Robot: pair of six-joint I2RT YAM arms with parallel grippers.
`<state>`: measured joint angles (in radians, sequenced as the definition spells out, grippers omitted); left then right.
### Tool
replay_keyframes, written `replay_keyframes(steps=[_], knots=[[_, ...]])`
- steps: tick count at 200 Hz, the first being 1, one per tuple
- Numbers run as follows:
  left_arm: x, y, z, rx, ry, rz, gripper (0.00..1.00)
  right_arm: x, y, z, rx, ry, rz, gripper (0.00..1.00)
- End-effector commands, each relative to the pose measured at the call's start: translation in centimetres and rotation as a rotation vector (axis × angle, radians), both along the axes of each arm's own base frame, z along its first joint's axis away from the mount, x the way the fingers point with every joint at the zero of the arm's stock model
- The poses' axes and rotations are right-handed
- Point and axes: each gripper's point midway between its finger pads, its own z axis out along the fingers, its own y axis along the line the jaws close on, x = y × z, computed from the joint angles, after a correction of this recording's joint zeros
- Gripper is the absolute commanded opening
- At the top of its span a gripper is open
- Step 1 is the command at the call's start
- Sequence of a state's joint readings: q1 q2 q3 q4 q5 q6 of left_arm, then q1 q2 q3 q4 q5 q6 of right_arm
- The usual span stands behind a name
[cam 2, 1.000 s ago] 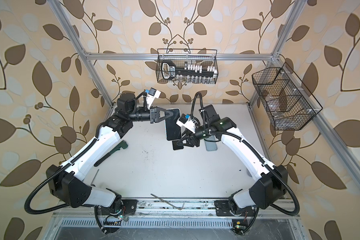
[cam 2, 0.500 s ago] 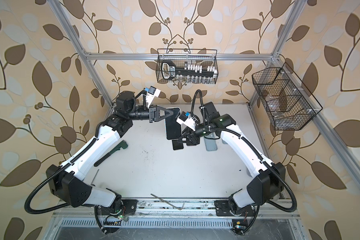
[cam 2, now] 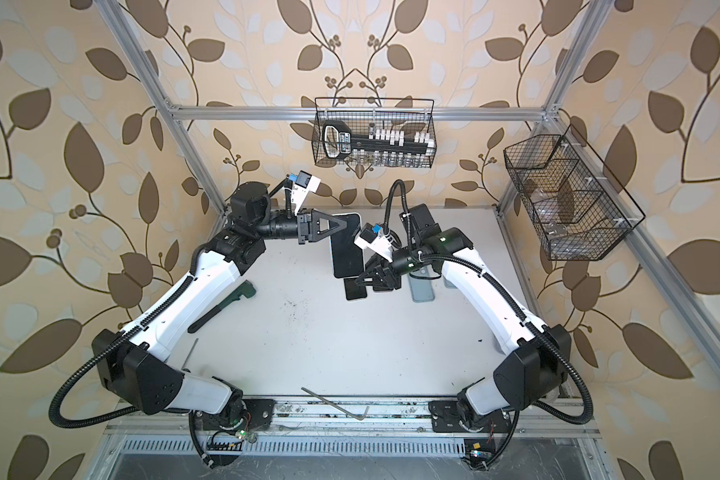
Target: Take the phone out of the phone case
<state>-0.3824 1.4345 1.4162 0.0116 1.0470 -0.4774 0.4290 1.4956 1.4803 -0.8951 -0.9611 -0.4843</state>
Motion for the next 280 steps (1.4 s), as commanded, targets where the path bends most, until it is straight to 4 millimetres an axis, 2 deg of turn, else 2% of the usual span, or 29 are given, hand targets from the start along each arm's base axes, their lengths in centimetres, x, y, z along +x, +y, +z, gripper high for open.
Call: replay_keyframes(steps=[1, 14, 26, 57, 148, 213, 280], knots=[[-1.7, 0.5, 3.2, -0.052, -0.111, -0.035, 0.0, -0.4, 0.1, 1.2, 0.039, -0.017, 0.036, 0.23], [-1.7, 0.5, 3.1, -0.053, -0.11, -0.035, 0.0, -0.3, 0.0, 1.1, 0.04, -0.013, 0.034, 0.2], [-1.6, 0.5, 3.1, -0.058, -0.106, -0.037, 0.0, -0.3, 0.1, 1.1, 0.041, -0.012, 0.035, 0.13], [-1.6, 0.5, 3.0, -0.07, -0.091, -0.039, 0.0, -0.3, 0.0, 1.1, 0.042, -0.016, 0.037, 0.08], [-1.7, 0.5, 2.9, -0.09, -0.065, -0.038, 0.0, -0.5, -0.1, 1.7, 0.068, -0.025, 0.046, 0.09], [-1.8, 0.5, 4.3, -0.142, -0.028, -0.046, 0.0, -0.3, -0.4, 0.3, 0.064, -0.015, 0.063, 0.07], [-2.8, 0.4, 4.6, -0.148, -0.013, -0.09, 0.0, -1.0, -0.4, 0.2, 0.074, -0.056, 0.109, 0.06]])
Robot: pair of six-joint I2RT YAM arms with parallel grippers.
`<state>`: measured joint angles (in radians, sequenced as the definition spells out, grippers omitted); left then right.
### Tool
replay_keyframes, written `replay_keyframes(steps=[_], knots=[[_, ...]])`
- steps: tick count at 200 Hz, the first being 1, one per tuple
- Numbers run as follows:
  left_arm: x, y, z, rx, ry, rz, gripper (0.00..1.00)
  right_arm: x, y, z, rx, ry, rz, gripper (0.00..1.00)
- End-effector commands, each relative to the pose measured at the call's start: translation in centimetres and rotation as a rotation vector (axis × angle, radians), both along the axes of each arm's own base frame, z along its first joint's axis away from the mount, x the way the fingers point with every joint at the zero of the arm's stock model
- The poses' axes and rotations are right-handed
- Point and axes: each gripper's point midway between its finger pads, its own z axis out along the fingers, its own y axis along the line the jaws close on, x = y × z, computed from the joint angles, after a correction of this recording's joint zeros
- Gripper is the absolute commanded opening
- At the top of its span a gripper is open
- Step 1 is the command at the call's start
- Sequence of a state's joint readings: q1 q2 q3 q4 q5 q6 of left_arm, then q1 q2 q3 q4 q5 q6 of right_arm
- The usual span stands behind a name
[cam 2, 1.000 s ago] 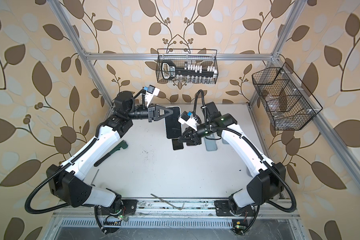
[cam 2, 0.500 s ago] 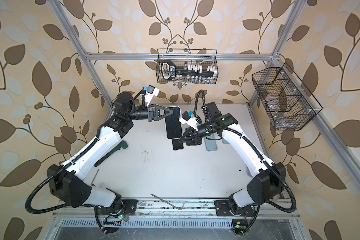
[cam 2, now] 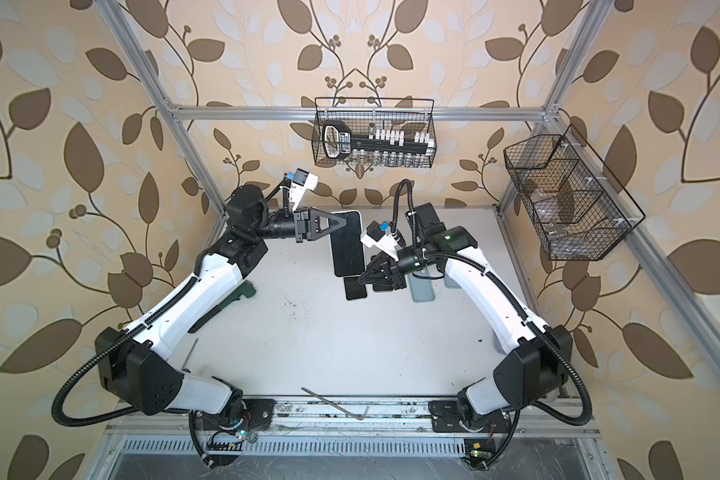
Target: Take the phone out of the phone case
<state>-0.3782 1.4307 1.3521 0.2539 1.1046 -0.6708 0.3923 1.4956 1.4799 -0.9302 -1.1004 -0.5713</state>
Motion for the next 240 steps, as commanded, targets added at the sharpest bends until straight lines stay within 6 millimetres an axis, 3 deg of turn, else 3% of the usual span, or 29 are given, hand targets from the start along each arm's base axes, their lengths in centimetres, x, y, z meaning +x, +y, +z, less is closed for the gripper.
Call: replay_keyframes(steps=[1, 132, 240], knots=[[-2.1, 0.4, 3.3, -0.06, -0.036, -0.035, 0.0, 0.0, 0.0, -1.2, -0.024, -0.06, 0.029, 0.06], [-4.2, 0.6, 5.9, -0.107, -0.054, -0.085, 0.0, 0.9, 0.7, -3.9, -0.058, -0.012, 0.047, 0.05], [-5.1, 1.0, 7.5, -0.144, -0.073, -0.088, 0.0, 3.2, 0.2, -6.1, -0.136, 0.004, -0.065, 0.07]])
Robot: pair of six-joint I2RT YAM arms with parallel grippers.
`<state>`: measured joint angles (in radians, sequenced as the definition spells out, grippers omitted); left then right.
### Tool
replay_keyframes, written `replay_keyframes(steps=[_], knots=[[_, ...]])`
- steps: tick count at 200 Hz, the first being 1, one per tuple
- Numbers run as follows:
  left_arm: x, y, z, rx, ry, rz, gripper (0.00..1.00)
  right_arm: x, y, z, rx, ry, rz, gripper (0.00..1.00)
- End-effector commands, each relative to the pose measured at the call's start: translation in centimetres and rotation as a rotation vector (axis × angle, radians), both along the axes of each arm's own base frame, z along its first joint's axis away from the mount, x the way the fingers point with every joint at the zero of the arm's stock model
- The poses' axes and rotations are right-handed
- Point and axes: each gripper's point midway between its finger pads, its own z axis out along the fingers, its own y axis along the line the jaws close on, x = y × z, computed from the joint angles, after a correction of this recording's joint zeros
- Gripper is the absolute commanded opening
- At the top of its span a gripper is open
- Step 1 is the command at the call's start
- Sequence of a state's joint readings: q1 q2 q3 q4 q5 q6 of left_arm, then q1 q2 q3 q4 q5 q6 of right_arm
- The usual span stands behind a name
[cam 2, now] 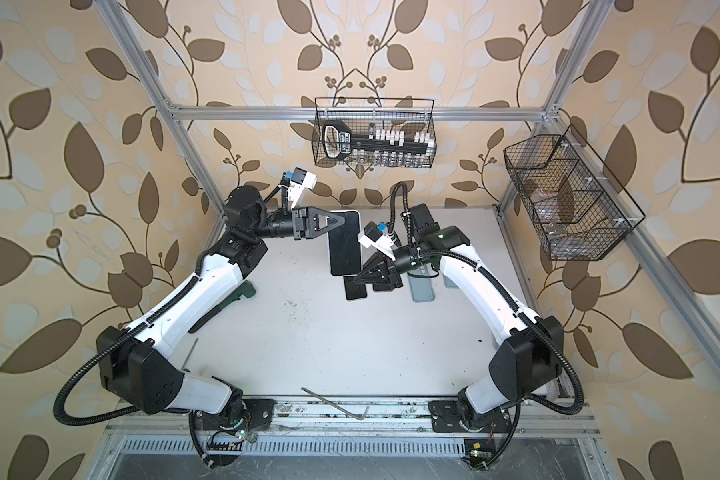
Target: Take the phone out of the phone case
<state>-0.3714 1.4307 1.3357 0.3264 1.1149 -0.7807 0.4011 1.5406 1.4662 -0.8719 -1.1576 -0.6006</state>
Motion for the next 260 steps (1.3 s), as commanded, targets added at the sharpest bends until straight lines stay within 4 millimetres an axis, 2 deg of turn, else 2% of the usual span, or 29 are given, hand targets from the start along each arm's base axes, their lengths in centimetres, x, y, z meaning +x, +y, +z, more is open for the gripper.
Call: replay_keyframes(steps=[1, 60, 112, 164, 221, 260], knots=[[-5.1, 0.8, 7.2, -0.118, -0.131, -0.074, 0.0, 2.7, -0.8, -5.4, -0.184, 0.01, -0.115, 0.07], [-5.5, 1.0, 8.0, -0.131, -0.148, -0.072, 0.0, 3.2, -1.7, -5.1, -0.171, 0.012, -0.142, 0.11], [-5.6, 1.1, 8.6, -0.16, -0.148, -0.081, 0.0, 2.8, -2.1, -5.2, -0.176, 0.032, -0.126, 0.12], [-5.6, 1.1, 9.4, -0.181, -0.143, -0.088, 0.0, 3.6, -2.6, -5.4, -0.187, 0.035, -0.161, 0.13], [-4.8, 0.9, 8.1, -0.141, -0.124, -0.056, 0.0, 3.9, -2.8, -4.0, -0.173, 0.01, -0.207, 0.15], [-2.7, 1.3, 5.7, -0.066, -0.081, 0.059, 0.0, 5.2, -3.3, -2.5, -0.135, -0.005, -0.317, 0.21]])
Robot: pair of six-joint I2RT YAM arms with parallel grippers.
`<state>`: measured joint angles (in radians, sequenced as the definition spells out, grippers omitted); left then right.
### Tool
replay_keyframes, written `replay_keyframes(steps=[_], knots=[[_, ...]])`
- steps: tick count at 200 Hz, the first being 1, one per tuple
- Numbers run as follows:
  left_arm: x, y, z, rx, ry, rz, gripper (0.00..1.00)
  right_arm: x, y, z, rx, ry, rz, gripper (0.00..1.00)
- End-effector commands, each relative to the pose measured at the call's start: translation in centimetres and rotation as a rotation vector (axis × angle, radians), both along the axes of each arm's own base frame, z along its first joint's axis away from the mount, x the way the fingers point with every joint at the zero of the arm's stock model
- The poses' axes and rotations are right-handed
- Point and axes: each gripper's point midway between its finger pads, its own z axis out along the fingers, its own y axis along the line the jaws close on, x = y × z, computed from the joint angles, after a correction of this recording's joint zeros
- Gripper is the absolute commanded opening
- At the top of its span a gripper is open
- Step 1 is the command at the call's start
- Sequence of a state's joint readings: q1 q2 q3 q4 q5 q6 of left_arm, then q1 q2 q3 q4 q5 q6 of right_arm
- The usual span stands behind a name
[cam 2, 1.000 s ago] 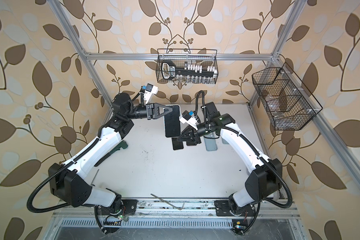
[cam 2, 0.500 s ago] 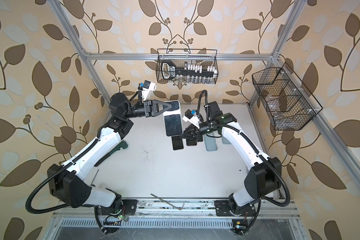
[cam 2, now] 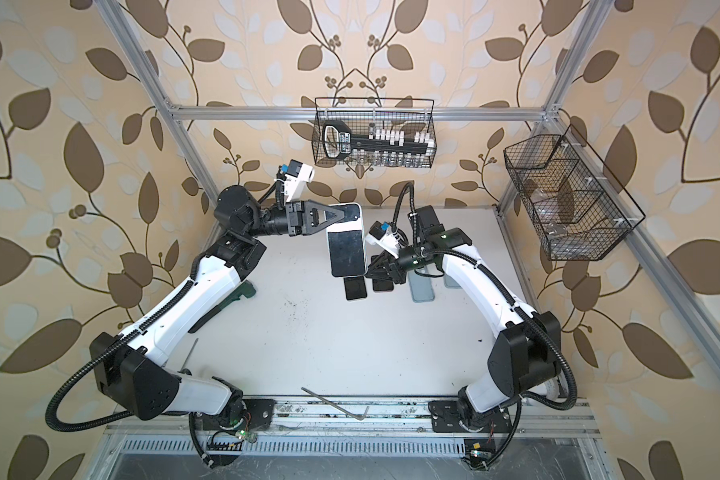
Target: Take the phone out of the phone case
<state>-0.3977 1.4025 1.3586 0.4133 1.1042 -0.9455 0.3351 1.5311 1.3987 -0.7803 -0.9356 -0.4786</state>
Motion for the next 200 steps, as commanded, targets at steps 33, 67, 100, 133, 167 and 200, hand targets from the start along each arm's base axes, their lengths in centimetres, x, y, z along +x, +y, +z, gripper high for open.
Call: replay_keyframes(steps=[33, 67, 100, 133, 167, 200], knots=[[0.8, 2.7, 0.8, 0.055, -0.099, 0.23, 0.0, 1.6, -1.1, 2.0, 0.032, -0.027, -0.184, 0.25], [2.9, 4.4, -0.4, 0.054, -0.037, 0.367, 0.0, 1.8, -1.8, 2.5, 0.07, -0.034, -0.289, 0.31], [5.0, 5.7, -2.4, 0.052, 0.057, 0.462, 0.0, 1.4, -2.6, 2.7, 0.102, -0.022, -0.365, 0.43], [6.6, 7.0, -4.6, 0.048, 0.16, 0.565, 0.0, 1.2, -3.4, 3.2, 0.14, -0.019, -0.443, 0.51], [7.7, 9.4, -7.2, 0.017, 0.278, 0.721, 0.0, 1.3, -3.8, 3.7, 0.204, 0.028, -0.507, 0.6], [7.5, 11.8, -8.4, -0.106, 0.383, 0.832, 0.0, 1.5, -4.1, 3.8, 0.281, 0.073, -0.568, 0.77]])
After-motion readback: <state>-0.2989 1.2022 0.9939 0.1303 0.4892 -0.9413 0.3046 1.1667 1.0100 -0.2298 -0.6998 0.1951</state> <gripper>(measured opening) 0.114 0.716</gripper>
